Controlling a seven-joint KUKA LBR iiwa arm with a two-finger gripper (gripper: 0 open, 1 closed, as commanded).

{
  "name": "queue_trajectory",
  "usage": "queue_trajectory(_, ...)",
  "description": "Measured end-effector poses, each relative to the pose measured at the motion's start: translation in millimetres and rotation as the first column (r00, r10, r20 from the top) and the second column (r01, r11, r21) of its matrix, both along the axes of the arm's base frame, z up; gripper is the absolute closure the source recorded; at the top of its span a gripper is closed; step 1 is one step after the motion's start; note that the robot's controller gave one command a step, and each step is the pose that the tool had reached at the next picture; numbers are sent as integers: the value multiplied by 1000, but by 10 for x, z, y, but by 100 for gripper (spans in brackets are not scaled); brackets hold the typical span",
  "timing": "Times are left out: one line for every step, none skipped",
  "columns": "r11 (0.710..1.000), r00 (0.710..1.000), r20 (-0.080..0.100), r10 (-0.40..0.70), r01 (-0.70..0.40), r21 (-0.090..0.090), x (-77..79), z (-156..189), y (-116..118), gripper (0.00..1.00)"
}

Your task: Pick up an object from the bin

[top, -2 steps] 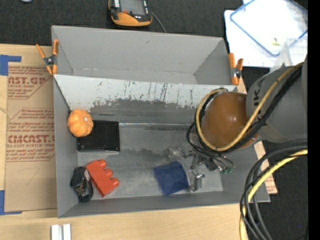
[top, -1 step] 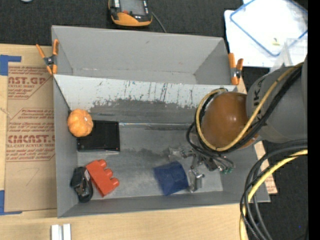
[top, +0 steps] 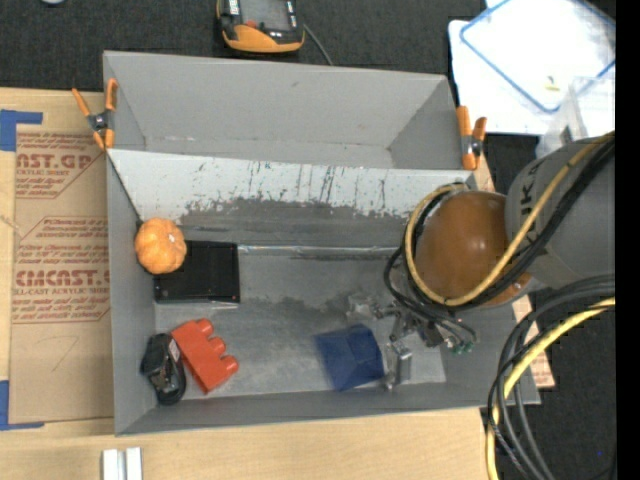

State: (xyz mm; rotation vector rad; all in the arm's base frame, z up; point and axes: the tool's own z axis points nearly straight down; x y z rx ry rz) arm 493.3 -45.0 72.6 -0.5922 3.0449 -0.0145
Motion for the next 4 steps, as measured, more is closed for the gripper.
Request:
queue_trajectory(1000,1000,0,0,0,0,0,0,0,100)
queue_trajectory(1000,1000,0,0,0,0,0,0,0,100)
queue_trajectory(956,956,5,293,-293,-12,789,-3,31,100)
queue_trajectory(956,956,5,293,-293,-12,789,-3,30,100)
